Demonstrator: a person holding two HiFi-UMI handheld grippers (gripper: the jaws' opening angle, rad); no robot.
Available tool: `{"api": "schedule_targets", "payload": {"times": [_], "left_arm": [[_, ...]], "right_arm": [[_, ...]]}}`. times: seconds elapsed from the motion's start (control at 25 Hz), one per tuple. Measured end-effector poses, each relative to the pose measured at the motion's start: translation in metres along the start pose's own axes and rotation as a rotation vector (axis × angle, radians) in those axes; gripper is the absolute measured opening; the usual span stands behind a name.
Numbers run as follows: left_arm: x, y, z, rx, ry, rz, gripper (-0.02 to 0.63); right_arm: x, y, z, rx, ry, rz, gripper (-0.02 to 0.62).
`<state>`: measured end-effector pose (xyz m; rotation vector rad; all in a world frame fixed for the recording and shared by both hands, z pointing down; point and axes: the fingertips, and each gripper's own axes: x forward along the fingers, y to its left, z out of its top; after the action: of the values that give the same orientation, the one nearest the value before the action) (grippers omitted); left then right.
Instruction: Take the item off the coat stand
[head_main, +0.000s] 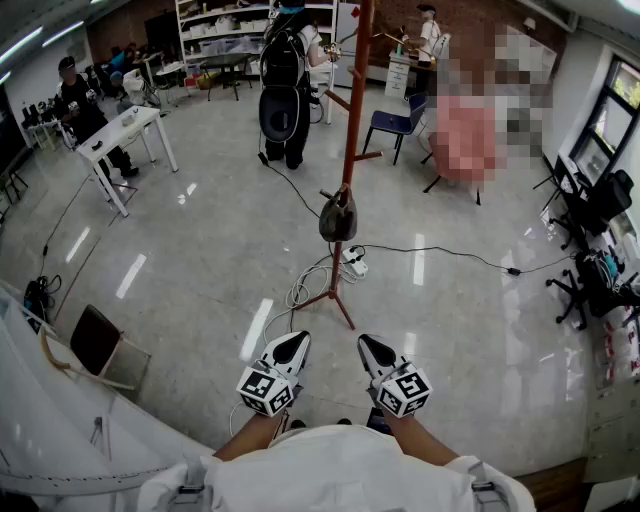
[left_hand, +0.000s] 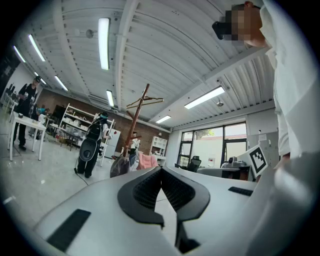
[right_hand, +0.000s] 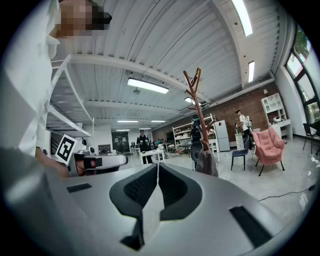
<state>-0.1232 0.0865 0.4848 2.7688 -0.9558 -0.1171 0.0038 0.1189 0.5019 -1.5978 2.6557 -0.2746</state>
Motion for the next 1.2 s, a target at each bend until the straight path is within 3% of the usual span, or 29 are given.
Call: {"api": "schedule_targets", "payload": {"times": [0.4, 1.2], "left_arm": [[-0.008, -0.018, -0.003, 0.045, 0.016, 0.056, 0.014], [0.011, -0.044, 0.002, 0.0, 0.027, 0.028, 0.014]], "right_arm": [[-0.022, -0.003, 0.001, 0.0, -0.012, -0.001, 0.028], [-0.064, -0.045, 0.011, 0.084, -0.054, -0.024, 0.028]]}}
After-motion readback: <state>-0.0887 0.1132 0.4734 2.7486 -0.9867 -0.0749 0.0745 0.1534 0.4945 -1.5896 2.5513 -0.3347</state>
